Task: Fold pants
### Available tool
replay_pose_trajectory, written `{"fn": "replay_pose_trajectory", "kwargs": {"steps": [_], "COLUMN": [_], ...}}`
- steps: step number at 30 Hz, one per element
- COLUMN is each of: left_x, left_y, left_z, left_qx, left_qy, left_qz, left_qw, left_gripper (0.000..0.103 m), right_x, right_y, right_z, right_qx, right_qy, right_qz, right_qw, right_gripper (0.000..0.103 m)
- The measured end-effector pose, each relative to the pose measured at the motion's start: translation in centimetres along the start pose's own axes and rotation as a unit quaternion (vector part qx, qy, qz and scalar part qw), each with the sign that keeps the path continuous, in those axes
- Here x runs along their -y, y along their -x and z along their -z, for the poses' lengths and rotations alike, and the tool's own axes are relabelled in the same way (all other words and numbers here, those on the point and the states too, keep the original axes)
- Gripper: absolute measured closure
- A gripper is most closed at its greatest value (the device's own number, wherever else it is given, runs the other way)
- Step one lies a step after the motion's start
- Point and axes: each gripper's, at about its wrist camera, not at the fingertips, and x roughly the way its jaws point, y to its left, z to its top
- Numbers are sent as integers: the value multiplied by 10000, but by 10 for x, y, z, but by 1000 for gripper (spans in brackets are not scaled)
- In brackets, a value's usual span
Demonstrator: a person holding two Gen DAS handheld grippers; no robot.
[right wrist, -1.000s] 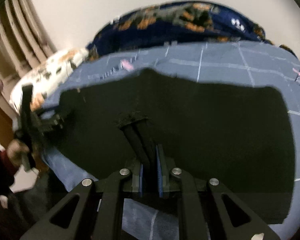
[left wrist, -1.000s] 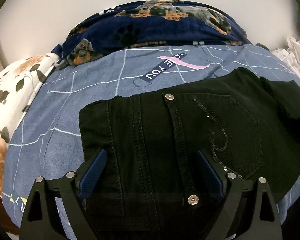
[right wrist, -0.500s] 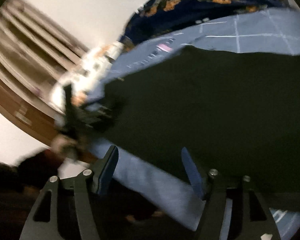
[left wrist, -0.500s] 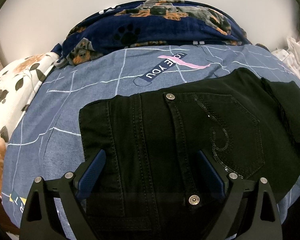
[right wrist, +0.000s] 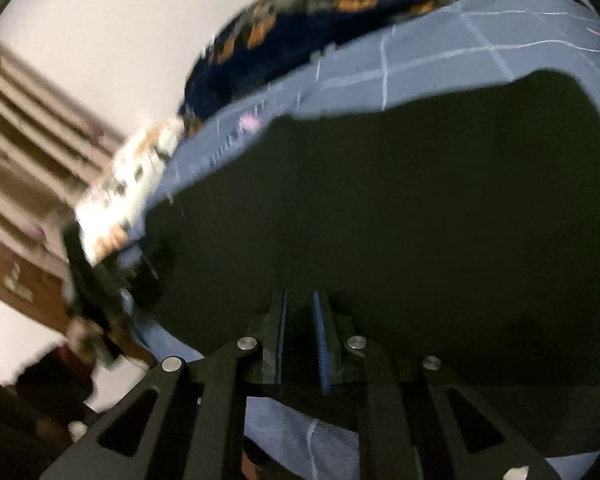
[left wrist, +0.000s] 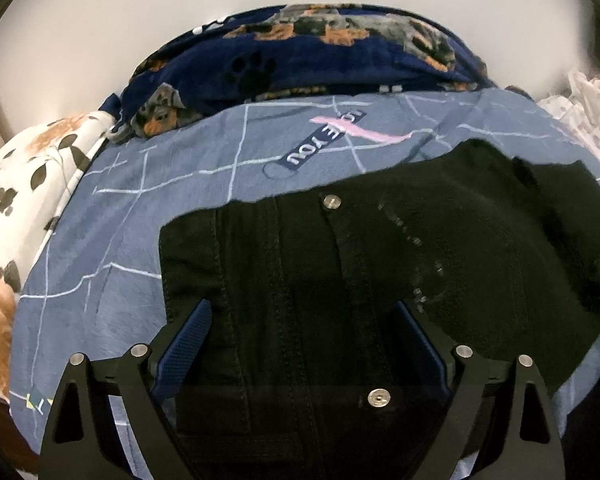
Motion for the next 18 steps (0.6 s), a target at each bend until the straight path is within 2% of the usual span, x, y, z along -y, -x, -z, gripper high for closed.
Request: {"fn": "replay_pose_trajectory", "kwargs": {"steps": [2,7,14,17,18], "left_x": [1,-2,-3,-14,-22], "left_y": [9,31,58,68,71], "left_z": [-4,-14,-14,-13,-14], "left_qx": [98,245,425,483,490], "left_qy": [3,138,95,193,288], "left_qz": [45,213,284,176,159], "left_qw": [9999,9994,9986,9985,9983], "left_gripper": [12,12,12,12,12], "right_x": [-7,-14,-2,-8,-10], "right_y": [-4,-2,29,42,42], "right_z": [4,1,2,-3,-6], "right_qx": [-12,-173,160,349,395], "right_qy": [217,214,-618,-591,-544], "right_qz": [51,-337,-1058,-976,-891], "right_qw": [9998,9991,9923,9929,9938], "right_gripper": [89,88,87,84,80]}}
